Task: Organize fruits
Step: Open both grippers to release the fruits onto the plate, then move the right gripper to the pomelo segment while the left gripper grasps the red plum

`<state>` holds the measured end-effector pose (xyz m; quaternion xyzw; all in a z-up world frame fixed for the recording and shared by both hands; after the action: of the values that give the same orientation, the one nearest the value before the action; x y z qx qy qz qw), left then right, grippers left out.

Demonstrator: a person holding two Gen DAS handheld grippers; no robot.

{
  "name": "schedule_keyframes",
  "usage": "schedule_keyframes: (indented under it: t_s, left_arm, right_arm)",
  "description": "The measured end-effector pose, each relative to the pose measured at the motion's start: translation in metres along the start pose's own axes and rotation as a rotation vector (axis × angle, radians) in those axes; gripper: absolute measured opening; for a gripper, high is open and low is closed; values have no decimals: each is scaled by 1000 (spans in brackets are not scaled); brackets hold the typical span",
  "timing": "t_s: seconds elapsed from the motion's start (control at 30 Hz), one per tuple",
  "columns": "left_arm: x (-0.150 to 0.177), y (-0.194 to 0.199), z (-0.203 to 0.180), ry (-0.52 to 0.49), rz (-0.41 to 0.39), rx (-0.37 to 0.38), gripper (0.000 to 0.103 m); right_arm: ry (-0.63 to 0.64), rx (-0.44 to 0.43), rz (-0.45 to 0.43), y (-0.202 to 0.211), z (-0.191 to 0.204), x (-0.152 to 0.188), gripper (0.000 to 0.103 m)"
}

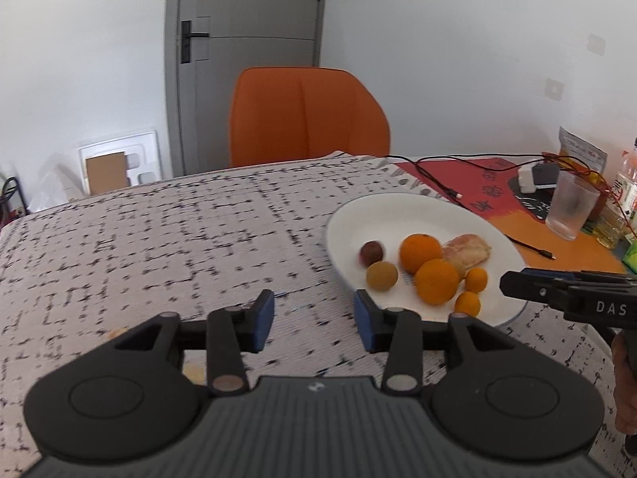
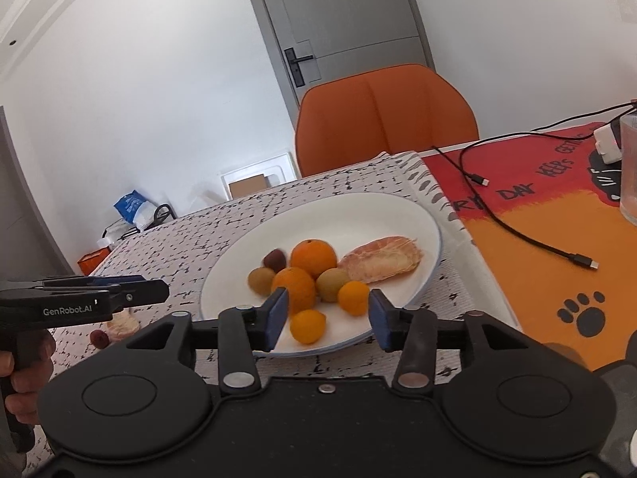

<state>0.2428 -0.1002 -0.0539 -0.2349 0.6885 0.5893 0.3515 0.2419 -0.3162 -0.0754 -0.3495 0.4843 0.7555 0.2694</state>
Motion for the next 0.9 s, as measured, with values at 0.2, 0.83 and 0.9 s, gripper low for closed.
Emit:
schedule_keyframes:
  t_s: [0.2, 0.83, 0.9]
  left_arm:
    - [7, 14, 19, 32, -9, -36, 55]
    - [41, 52, 82, 118, -27, -175, 79]
    - [46, 53, 86, 124, -21, -178, 79]
  right_arm:
    - [11, -14, 10, -2, 14, 3, 57]
    - [86, -81, -18, -11, 71, 2, 98]
    - [96, -88, -18, -12, 77, 2, 102]
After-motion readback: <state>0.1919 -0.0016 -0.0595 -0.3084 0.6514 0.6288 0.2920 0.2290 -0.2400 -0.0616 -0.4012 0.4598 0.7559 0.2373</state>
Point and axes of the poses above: each gripper's, at about its wrist camera, not at the fingertips, and y roughly against the way its jaws point, z to its left, x to its underside, the point moved 5 cm from there along -y, roughly the way its jaws point, and after that the axes turned 7 degrees about z, right-handed, at the moved point
